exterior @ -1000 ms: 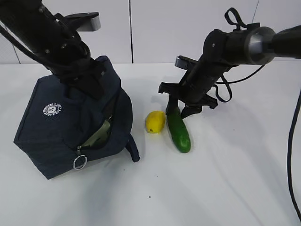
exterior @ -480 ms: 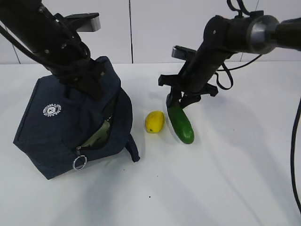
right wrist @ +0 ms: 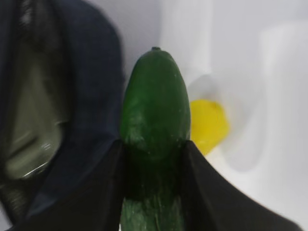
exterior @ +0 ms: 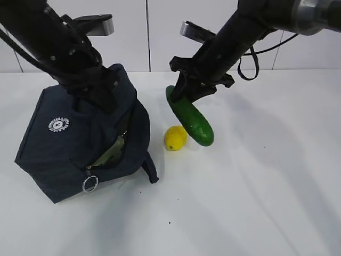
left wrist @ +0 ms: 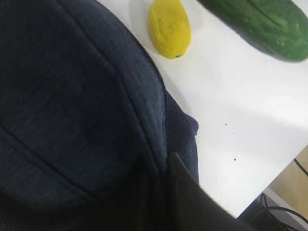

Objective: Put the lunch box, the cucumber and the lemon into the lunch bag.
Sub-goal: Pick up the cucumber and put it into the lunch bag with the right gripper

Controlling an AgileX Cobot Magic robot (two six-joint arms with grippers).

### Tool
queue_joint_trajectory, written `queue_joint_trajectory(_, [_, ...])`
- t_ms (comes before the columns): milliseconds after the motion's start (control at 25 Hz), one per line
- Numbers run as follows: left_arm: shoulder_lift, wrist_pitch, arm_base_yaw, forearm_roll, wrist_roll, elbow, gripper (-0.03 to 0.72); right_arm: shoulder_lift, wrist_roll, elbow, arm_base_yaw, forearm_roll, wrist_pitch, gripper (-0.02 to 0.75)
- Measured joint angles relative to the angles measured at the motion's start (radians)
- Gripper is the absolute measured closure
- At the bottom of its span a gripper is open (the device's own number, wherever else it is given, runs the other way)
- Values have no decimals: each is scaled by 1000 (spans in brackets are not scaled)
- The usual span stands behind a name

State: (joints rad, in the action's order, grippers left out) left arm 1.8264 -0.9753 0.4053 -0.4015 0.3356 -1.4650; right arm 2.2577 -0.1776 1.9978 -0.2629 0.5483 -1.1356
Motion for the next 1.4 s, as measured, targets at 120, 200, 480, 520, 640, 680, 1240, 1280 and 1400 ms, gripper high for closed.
queue_joint_trajectory(120, [0, -11, 0, 0, 0, -15, 674, 0, -95, 0, 2, 114, -27, 505])
queue_joint_trajectory(200, [0, -23, 0, 2, 0, -34, 674, 0, -138, 0, 4, 177, -38, 505])
queue_joint_trajectory(480, [0, -53, 0, 4, 0, -68, 674, 31, -269, 1, 6, 395, -76, 505])
queue_joint_trajectory(520, [0, -54, 0, 4, 0, -68, 674, 42, -274, 1, 6, 406, -76, 505])
queue_joint_trajectory(640, [0, -54, 0, 4, 0, -68, 673, 53, -279, -11, 6, 420, -76, 505])
queue_joint_trajectory(680, [0, -54, 0, 4, 0, -68, 673, 53, -280, -18, 6, 422, -76, 505])
queue_joint_trajectory(1240, [0, -52, 0, 4, 0, -68, 673, 160, -464, -25, -12, 706, -69, 507])
queue_joint_trajectory(1280, [0, -52, 0, 4, 0, -68, 674, 163, -487, -25, -14, 736, -67, 507])
queue_joint_trajectory(1400, [0, -52, 0, 2, 0, -68, 674, 189, -549, -25, -19, 831, -65, 507])
